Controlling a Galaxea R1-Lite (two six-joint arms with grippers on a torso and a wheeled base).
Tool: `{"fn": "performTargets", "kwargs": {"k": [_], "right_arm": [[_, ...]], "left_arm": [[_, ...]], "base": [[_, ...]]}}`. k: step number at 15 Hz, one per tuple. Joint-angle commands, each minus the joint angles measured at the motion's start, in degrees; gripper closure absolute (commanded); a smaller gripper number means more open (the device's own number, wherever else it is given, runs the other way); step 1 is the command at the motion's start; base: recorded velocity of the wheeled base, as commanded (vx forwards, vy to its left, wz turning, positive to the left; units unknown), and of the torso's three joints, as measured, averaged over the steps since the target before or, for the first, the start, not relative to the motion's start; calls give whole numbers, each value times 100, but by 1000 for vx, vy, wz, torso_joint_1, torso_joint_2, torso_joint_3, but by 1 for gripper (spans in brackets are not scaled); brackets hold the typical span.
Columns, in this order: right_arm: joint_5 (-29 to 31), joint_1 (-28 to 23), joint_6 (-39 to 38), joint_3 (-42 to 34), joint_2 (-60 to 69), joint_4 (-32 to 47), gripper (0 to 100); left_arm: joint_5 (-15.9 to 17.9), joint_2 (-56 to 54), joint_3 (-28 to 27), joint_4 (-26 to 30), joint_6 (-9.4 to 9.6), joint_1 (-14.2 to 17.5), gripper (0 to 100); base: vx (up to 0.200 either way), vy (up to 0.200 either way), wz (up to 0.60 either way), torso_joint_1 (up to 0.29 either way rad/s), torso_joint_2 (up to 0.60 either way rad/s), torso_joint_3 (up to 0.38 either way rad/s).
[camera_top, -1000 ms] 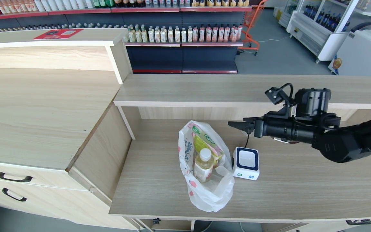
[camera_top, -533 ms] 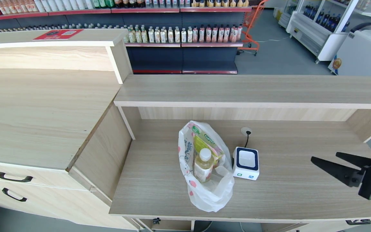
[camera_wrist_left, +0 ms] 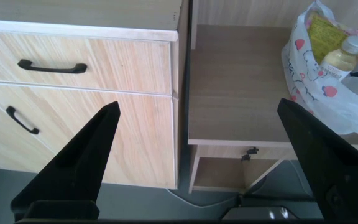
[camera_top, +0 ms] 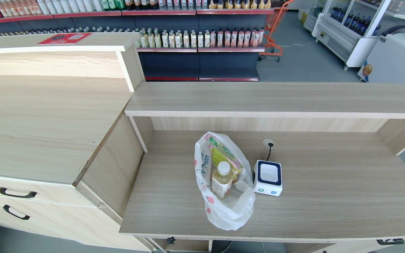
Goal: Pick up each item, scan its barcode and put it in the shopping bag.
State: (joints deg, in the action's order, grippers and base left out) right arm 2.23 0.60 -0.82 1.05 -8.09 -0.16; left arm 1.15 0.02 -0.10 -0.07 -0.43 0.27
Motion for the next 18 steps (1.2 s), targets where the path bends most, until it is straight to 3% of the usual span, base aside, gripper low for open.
{"fn": "performTargets", "kwargs": {"k": [1, 6, 7, 16, 18], "right_arm": [[41, -86, -120, -87, 809, 51, 0], [49, -86, -244, -96, 809, 33, 0], [49, -86, -244, -96, 809, 33, 100], [49, -86, -226, -96, 809, 51, 100], [49, -86, -226, -96, 809, 51, 100]], "left_arm": [[0, -2, 1, -1, -1, 0, 0], [0, -2, 1, -1, -1, 0, 0], [0, -2, 1, -1, -1, 0, 0], [0, 24, 1, -1, -19, 0, 0], [0, 68, 1, -1, -1, 0, 0]], "base": [[0, 0, 0, 0, 0, 0], [0, 0, 0, 0, 0, 0], [0, 0, 0, 0, 0, 0], [0, 0, 0, 0, 0, 0], [0, -200, 0, 5, 2, 2]]}}
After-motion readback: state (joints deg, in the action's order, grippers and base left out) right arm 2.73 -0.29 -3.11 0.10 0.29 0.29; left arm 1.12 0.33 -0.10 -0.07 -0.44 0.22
